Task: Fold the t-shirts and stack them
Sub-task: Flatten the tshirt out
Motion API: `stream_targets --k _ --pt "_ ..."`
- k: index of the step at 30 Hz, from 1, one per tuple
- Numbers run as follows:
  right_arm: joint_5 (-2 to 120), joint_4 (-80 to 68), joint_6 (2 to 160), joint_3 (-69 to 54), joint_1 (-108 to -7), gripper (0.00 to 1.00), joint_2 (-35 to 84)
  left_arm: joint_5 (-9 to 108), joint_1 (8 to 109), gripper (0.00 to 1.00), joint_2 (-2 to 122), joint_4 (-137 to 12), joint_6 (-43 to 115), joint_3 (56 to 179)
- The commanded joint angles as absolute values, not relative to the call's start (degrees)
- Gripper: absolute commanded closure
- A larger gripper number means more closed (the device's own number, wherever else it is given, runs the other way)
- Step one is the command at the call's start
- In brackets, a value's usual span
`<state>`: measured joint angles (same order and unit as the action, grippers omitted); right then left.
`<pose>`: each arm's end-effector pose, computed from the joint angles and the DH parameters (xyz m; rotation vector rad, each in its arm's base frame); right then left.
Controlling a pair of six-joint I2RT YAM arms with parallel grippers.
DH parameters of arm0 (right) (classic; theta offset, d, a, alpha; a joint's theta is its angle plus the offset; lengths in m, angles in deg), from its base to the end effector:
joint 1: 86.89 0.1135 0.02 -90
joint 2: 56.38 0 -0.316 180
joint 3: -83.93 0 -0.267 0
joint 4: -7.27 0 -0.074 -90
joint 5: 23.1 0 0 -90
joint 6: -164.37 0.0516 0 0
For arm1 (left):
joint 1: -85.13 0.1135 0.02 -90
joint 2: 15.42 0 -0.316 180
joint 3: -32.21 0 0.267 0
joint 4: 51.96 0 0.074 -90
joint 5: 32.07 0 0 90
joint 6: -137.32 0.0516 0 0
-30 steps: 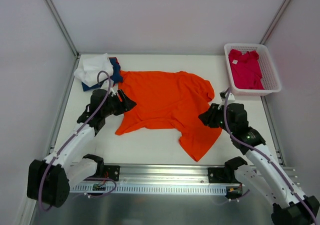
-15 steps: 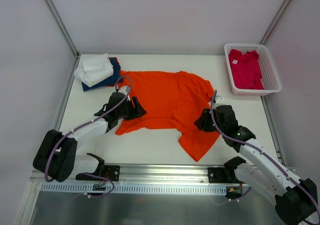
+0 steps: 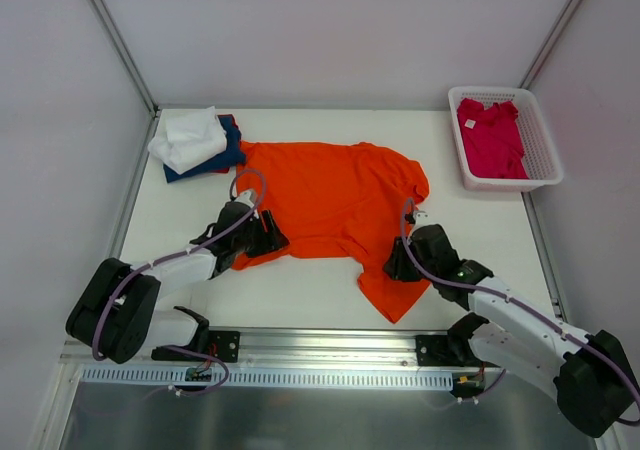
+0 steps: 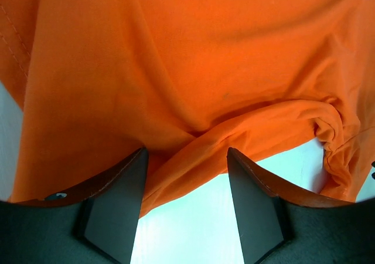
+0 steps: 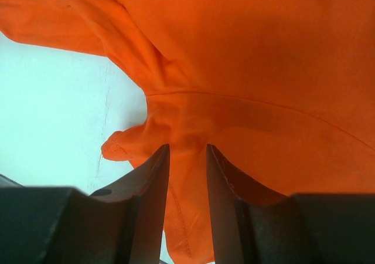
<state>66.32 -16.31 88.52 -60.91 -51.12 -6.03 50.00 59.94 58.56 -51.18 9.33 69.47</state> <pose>0.1408 0.1021 0.2082 -0.4353 2.2500 0.4742 0.2215 -0.1120 0.1842 -0.1754 2.2922 -0.7497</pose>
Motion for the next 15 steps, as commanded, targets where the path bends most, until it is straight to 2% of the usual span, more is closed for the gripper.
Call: stream_targets --k 1,15 --pt "69.36 -14.77 90.63 -61.28 -49.01 0.65 -6.02 51.07 59.38 0.43 56.92 -50.18 8.04 66.74" --pt "74.46 -22.77 97.21 -65.67 -42.16 0.59 -10.94 51.07 59.29 0.43 50.24 -52.28 7.25 62.43"
